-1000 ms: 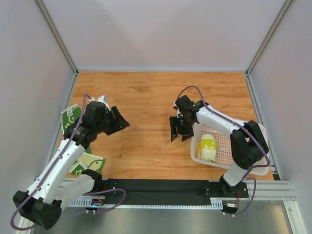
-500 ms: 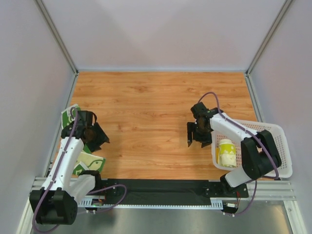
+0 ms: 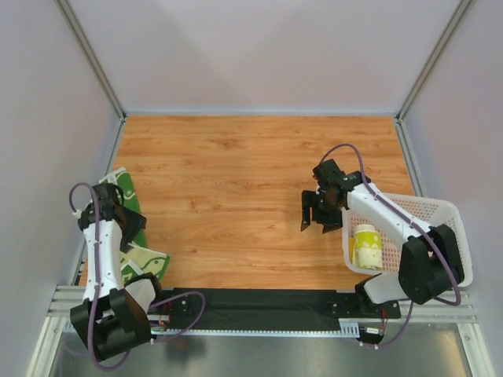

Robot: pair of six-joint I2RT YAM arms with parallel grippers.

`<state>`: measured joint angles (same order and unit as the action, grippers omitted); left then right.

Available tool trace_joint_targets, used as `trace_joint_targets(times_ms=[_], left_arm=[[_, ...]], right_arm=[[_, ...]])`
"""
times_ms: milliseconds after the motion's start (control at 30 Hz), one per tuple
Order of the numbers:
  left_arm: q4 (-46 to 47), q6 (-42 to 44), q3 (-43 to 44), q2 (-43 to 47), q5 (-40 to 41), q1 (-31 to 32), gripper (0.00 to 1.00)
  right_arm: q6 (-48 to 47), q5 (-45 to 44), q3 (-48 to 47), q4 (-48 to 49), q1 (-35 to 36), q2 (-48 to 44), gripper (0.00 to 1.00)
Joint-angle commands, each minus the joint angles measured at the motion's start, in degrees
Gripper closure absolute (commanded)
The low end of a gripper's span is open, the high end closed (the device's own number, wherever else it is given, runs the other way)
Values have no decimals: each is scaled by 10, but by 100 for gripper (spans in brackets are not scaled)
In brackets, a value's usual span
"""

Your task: Roll the towels

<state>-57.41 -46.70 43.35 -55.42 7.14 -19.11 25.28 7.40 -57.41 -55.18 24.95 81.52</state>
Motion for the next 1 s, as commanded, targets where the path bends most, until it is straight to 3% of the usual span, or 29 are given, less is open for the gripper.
trace_joint_targets(times_ms=[0, 167, 533, 667, 700, 733, 967], left_arm=[[43, 19, -10, -14, -11, -64, 28], [84, 12, -36, -43, -13, -136, 28], [135, -9, -71, -101, 2, -152, 32], [160, 6, -87, -112, -6, -152, 62], [166, 15, -90, -112, -14, -152, 86], [170, 22, -90, -111, -19, -152, 97], [162, 42, -88, -8, -80, -151, 100]], right_arm=[[-11, 40, -20, -9, 4, -24, 29], [-15, 49, -29, -19, 28, -29, 29], [-15, 58, -17, -38, 62, -65, 29], [-11, 59, -17, -37, 62, -69, 29], [-8, 60, -17, -35, 62, -70, 30], [-7, 61, -15, -34, 61, -71, 30], [-1, 46, -13, -31, 61, -77, 30]])
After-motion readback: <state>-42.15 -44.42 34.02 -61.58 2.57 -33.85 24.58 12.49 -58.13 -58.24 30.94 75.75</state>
